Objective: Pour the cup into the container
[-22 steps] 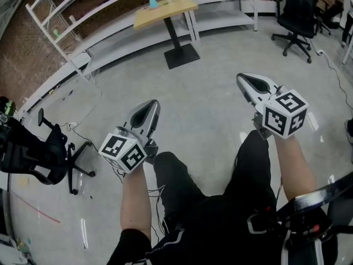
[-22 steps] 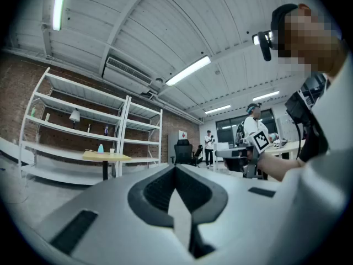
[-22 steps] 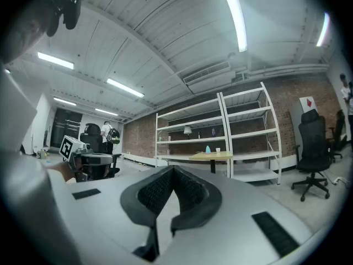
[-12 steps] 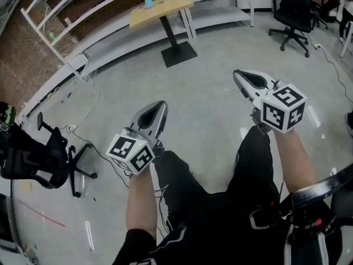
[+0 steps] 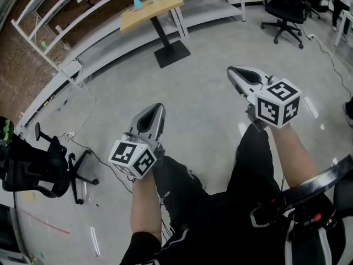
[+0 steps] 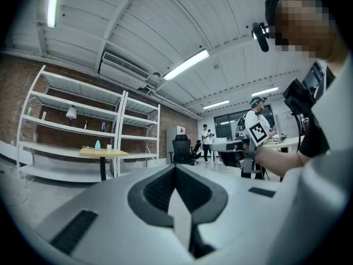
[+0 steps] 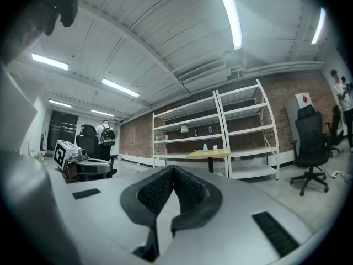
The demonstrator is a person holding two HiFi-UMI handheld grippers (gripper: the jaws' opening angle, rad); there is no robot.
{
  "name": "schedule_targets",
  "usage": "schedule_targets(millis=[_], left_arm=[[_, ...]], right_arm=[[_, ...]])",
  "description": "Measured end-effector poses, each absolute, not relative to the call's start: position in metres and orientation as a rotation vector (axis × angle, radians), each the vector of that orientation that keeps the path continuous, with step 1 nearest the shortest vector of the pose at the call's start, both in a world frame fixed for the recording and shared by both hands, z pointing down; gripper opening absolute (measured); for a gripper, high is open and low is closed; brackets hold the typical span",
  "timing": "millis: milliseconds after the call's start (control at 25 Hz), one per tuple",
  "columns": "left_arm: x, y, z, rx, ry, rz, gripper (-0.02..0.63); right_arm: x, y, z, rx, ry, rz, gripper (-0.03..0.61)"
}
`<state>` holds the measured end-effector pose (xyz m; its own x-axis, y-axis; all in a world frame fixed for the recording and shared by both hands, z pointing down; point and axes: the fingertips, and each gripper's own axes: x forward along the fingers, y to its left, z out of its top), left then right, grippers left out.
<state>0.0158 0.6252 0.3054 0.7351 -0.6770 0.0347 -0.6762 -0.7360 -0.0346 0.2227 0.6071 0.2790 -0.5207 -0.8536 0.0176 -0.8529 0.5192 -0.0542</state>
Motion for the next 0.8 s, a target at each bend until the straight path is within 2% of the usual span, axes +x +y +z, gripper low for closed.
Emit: schedule_targets(millis=[360, 800], left_arm=[[0.011, 0.590, 0.343, -2.945, 1.172, -0.169, 0.001], [0.002, 0.509, 0.319, -2.917, 1.165, -0.105, 0.002]], right_arm=[[0.218, 0.566, 0.299, -1.496, 2.728, -0.155, 0.002], [0.210, 0.494, 0.281, -1.509, 2.740, -0.060, 0.002]])
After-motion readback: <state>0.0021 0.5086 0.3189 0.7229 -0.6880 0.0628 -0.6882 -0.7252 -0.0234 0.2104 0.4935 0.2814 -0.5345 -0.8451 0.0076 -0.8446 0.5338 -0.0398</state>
